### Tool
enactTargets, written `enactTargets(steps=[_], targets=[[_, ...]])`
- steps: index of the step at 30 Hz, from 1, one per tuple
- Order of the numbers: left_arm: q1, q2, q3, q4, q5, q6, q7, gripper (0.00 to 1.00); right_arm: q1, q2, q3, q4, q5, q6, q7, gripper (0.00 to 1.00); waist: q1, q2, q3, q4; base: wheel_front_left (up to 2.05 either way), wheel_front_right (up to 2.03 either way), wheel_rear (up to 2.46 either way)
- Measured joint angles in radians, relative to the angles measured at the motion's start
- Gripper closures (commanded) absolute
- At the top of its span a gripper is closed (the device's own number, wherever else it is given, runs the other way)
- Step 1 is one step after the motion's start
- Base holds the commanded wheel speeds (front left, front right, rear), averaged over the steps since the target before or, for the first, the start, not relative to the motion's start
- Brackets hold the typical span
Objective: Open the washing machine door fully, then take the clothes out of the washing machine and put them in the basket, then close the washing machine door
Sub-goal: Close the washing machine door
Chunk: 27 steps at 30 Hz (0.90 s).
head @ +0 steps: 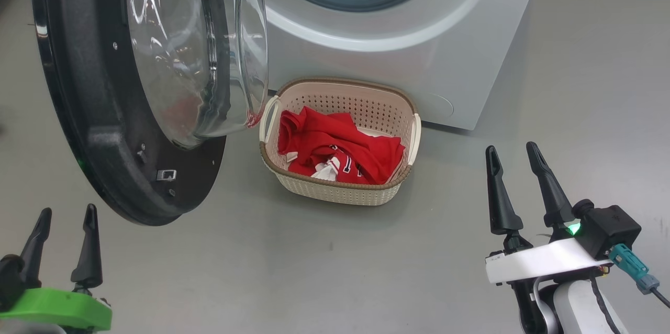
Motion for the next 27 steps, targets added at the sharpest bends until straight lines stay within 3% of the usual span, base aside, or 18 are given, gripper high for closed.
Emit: enactTargets(steps=[27], targets=[[-0.003,0.014,-0.025,0.038,0.000,0.000,-0.022,0.00,0.000,0.000,0.002,0.000,0.007,-0.007,0.000,0.00,0.0000,0.0000,-0.009,0.001,0.00,0.00,0.00]])
